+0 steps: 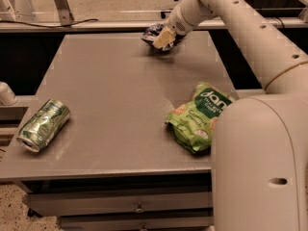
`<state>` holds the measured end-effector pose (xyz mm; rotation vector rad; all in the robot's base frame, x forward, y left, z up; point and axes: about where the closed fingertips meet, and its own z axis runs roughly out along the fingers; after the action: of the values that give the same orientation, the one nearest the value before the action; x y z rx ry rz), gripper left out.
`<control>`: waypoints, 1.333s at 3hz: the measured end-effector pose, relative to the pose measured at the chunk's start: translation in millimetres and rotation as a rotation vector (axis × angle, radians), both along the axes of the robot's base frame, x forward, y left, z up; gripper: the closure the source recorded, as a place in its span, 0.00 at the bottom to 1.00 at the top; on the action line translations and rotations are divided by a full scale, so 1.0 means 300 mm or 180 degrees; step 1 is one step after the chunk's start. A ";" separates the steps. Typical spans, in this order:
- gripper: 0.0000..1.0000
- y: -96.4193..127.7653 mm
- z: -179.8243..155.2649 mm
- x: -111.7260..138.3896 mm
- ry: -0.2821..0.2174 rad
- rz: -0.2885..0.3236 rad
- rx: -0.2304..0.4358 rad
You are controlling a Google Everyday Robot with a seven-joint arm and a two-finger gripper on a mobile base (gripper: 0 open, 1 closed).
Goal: Move blue chip bag near green can
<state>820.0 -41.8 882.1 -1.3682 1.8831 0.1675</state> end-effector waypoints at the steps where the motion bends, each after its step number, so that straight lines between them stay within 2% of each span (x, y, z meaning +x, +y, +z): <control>1: 0.65 -0.006 -0.017 0.012 0.0050 -0.0045 0.0021; 2: 0.87 -0.013 -0.008 0.013 0.0049 -0.0057 0.0043; 3: 1.00 -0.019 0.052 -0.022 0.0005 -0.0013 0.0090; 4: 1.00 -0.024 0.151 -0.126 -0.0044 0.0128 0.0167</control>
Offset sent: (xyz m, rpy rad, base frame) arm 0.0040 -0.0129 0.0096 0.0236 0.0041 -0.0304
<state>782.1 -49.0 927.4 -1.3687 1.8280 0.2255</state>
